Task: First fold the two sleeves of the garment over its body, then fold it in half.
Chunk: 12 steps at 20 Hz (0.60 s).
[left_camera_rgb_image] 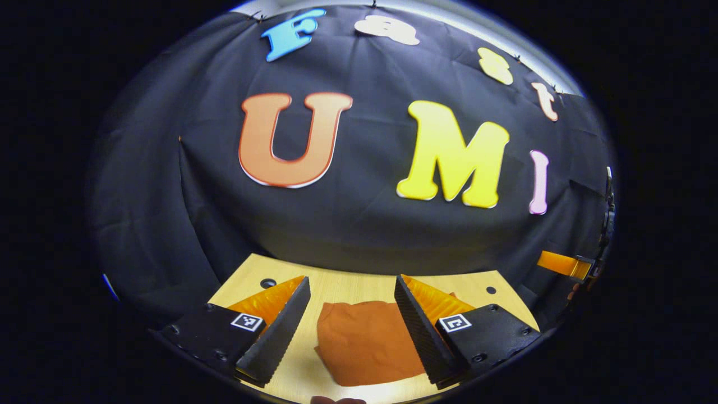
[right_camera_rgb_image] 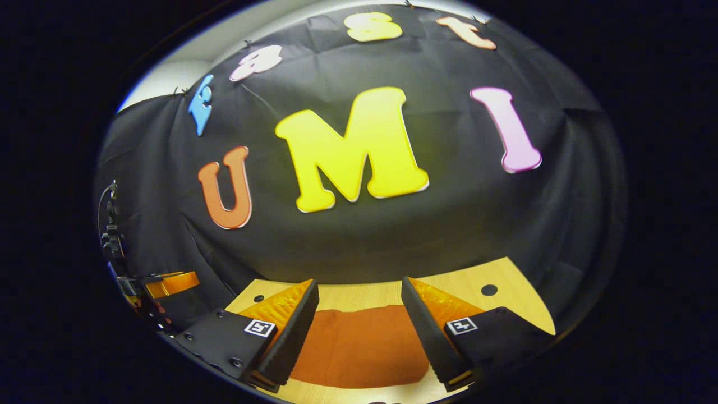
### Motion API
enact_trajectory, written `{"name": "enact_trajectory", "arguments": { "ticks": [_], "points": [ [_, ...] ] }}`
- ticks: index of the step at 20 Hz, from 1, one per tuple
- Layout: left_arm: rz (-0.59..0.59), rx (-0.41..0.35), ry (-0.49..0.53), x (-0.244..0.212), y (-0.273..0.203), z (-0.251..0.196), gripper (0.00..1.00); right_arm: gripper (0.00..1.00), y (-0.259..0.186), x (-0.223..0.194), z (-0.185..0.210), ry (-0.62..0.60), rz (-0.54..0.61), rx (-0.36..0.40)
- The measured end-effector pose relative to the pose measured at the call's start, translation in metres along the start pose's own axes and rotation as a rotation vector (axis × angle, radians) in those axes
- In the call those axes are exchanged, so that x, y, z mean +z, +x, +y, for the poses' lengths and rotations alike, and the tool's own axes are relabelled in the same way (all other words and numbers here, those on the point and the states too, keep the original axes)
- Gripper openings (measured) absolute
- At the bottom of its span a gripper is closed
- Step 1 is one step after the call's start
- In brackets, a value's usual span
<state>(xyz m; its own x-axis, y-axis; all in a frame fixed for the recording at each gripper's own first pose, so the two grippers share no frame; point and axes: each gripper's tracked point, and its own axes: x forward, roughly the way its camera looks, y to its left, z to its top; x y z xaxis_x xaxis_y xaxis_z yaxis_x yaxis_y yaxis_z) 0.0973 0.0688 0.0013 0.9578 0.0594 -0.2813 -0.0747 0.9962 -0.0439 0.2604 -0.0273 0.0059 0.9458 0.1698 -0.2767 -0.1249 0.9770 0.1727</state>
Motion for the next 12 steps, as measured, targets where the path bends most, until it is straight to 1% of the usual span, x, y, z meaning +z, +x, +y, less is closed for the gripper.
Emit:
{"name": "enact_trajectory", "arguments": {
  "ticks": [1,2,3,6,8,9,12],
  "points": [
    [-0.044,-0.007,-0.001,0.009,-0.03,-0.009,0.98,0.94,-0.027,0.002,0.011,-0.014,-0.03,-0.013],
    [-0.102,0.0,0.005,0.018,-0.064,-0.018,0.98,0.94,-0.06,0.001,0.024,-0.031,-0.058,-0.027],
    [-0.141,0.01,0.014,0.021,-0.089,-0.021,0.97,0.94,-0.084,-0.004,0.034,-0.043,-0.076,-0.032],
    [-0.205,0.036,0.041,0.014,-0.147,-0.033,0.98,0.94,-0.145,-0.012,0.053,-0.089,-0.126,-0.047],
    [-0.241,0.066,0.058,0.01,-0.176,-0.035,0.97,0.94,-0.177,-0.023,0.061,-0.094,-0.134,-0.049],
    [-0.248,0.075,0.051,0.005,-0.188,-0.037,0.97,0.93,-0.191,-0.029,0.064,-0.091,-0.132,-0.05],
    [-0.265,0.073,0.023,-0.016,-0.218,-0.055,0.98,0.94,-0.223,-0.049,0.068,-0.058,-0.117,-0.04]
  ]
}}
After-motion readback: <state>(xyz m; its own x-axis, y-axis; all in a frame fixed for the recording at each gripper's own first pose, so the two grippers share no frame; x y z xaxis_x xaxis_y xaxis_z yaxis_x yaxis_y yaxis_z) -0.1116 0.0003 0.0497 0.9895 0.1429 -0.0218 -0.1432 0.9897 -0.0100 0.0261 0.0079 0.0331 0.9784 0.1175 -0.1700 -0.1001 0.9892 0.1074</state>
